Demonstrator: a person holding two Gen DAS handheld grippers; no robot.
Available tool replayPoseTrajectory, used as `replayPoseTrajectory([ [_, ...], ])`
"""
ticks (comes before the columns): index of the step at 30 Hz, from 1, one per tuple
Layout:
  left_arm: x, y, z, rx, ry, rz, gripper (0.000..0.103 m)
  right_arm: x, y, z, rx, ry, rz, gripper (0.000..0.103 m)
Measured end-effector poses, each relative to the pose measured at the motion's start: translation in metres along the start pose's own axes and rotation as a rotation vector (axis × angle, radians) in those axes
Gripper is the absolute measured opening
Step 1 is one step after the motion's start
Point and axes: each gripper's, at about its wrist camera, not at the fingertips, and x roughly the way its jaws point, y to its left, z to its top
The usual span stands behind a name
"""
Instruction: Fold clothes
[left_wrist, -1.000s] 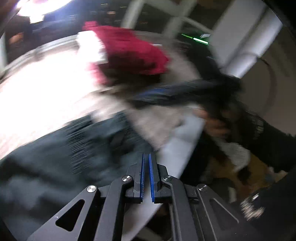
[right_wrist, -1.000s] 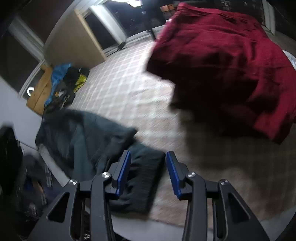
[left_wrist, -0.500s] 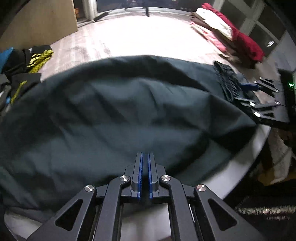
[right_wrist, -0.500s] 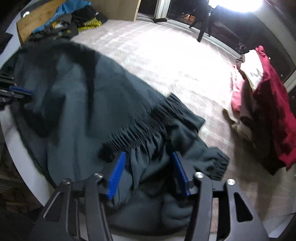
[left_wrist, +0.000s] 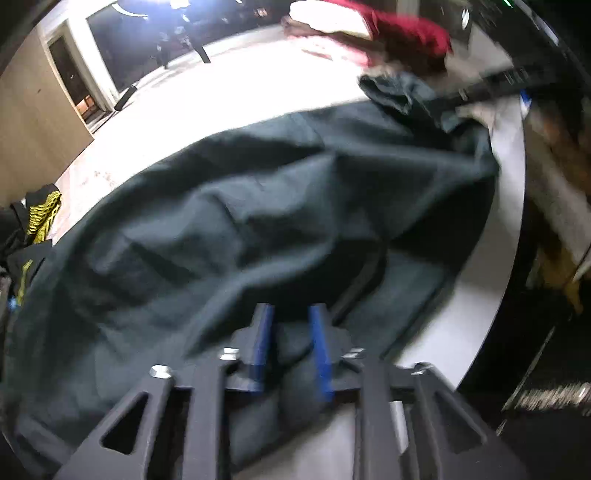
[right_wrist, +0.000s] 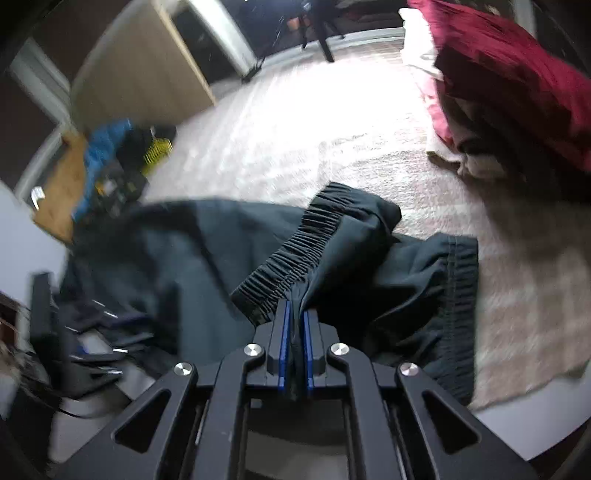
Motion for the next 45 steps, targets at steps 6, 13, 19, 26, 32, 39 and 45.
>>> replayPoseTrajectory([
  [6, -0.043, 0.023, -0.008, -0.087, -0.045, -0.093, 0.0, -0.022, -0.026, -0.027, 0.176, -0.102, 0.051, 0.01],
  [13, -0.049, 0.018, -0.015, -0.029, -0.01, -0.076, 0.0, -0.049, -0.049, -0.034, 0.217, -0.114, -0.133, 0.041],
  [19, -0.024, 0.007, -0.002, -0.002, 0.015, -0.072, 0.006, -0.035, 0.016, -0.012, -0.014, -0.112, -0.181, 0.052],
  [26, -0.017, 0.019, -0.005, -0.044, 0.023, -0.071, 0.006, 0.046, 0.069, -0.019, -0.307, -0.001, -0.426, 0.052],
  [32, -0.015, 0.028, -0.013, -0.063, 0.041, -0.066, 0.007, 0.021, 0.02, -0.018, -0.114, -0.045, -0.306, 0.012],
  [39, -0.011, 0.006, -0.003, 0.042, 0.047, -0.074, 0.022, -0.044, -0.091, -0.044, 0.35, -0.14, -0.191, 0.016],
  [45, 0.006, -0.014, 0.006, 0.15, 0.098, -0.073, 0.022, -0.066, -0.084, -0.044, 0.251, -0.146, -0.287, 0.031],
])
